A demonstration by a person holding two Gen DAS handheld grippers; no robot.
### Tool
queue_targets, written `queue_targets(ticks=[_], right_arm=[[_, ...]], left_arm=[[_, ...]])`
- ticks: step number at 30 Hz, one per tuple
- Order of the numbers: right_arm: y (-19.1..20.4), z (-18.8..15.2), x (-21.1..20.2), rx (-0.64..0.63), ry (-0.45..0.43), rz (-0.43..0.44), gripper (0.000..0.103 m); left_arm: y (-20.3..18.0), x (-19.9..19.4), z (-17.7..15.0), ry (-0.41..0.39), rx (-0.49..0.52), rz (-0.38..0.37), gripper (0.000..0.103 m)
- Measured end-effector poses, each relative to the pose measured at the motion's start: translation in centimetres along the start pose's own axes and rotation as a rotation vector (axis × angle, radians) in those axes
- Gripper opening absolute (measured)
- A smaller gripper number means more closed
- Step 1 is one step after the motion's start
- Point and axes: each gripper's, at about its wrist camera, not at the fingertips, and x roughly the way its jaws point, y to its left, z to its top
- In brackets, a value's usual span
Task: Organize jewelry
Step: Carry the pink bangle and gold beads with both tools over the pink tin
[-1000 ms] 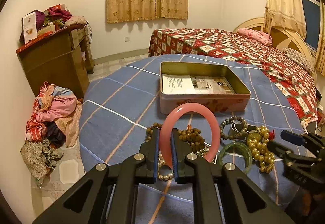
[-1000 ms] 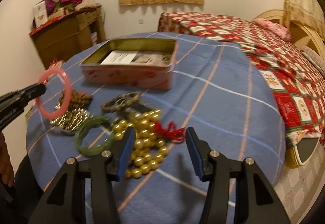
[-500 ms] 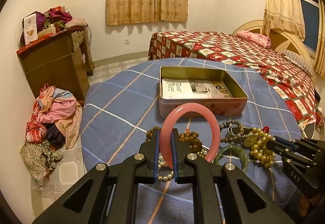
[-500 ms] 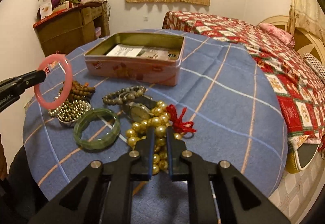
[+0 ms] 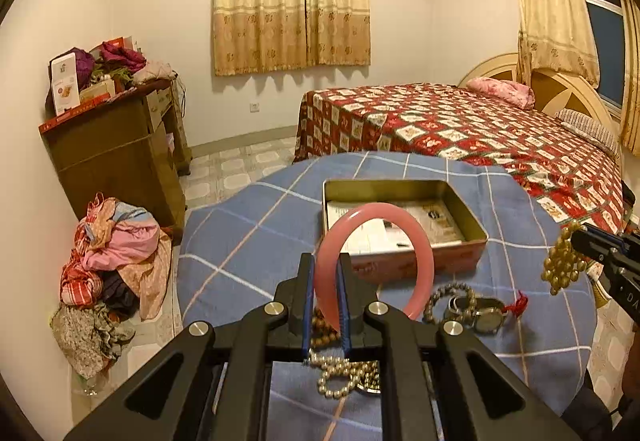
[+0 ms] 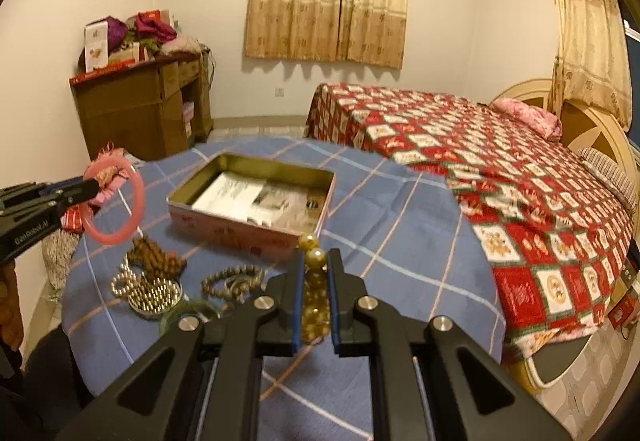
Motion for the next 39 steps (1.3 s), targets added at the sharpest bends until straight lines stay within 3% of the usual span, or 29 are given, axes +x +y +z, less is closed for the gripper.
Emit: queue_targets(ticks=[9,19,39], right_arm=[[0.2,1.5,1.3,-0.023,-0.031,-0.007,0.013],[0.5,5.2,4.0,-0.036,-0.084,0.006,0.013],[1.4,7.8,12.3,-0.061,-0.002,0.016,0.013]], left_arm=[[-0.9,1.5,2.6,-0.033,0.052,0.043,0.010],[-1.9,5.8,5.4,-0.022,0.088,0.100,0.010],[-3.4,14.3,7.5,0.063,0.137,0.164,0.010]])
